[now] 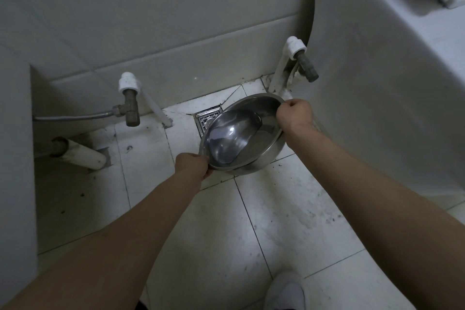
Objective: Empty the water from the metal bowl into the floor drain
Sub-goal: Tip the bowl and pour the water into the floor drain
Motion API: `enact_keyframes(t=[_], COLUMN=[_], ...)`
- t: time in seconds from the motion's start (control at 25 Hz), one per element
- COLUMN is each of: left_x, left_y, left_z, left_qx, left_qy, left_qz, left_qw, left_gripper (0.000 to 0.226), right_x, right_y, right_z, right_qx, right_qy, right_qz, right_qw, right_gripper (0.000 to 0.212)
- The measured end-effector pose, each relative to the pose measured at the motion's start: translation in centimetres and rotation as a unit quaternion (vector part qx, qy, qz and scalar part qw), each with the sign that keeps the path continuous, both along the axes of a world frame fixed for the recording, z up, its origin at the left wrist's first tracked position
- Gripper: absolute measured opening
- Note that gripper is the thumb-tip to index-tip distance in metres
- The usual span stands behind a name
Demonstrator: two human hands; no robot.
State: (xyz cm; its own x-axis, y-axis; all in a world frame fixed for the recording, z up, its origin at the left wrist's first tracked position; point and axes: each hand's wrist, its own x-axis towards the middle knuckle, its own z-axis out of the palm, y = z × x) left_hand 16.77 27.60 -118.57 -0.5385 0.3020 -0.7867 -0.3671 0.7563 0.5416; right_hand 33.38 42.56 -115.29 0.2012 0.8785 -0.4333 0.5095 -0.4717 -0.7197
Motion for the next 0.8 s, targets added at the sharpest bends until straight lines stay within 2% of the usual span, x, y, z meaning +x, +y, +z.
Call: enact_keyframes(t=[0.2, 0.36, 0.56, 0.68, 0.8], left_x=[-0.08, -0.20, -0.14, -0.14, -0.22], left_y=[-0.02, -0.08, -0.09, -0.10, -0.15], left_z=[-0.04, -0.18, -0.42, -0.35, -0.33], left_qx=[-0.005, -0.005, -0.005, -0.002, -0.001], left_qy=[0.003, 0.005, 0.003, 0.002, 0.006], left_qz=[-0.002, -0.005, -0.008, -0.012, -0.012], left_qw=[1.000, 1.000, 1.000, 1.000, 1.000], left_gripper=[0.011, 0.015, 0.012, 0.007, 0.015], right_x=[-0.21, -0.22, -0.17, -0.23, -0.24], right_y=[-0.07, 0.01, 0.02, 0.08, 0.10], right_z=[0.10, 0.03, -0.03, 0.00, -0.05], right_qx=[0.004, -0.002, 0.003, 0.001, 0.001], right_qy=[-0.001, 0.005, 0.000, 0.002, 0.005], right_qz=[-0.001, 0.000, -0.001, -0.003, -0.001], right_qw=[1.000, 1.000, 1.000, 1.000, 1.000], right_gripper=[0.029, 0.024, 0.030, 0.025, 0.026])
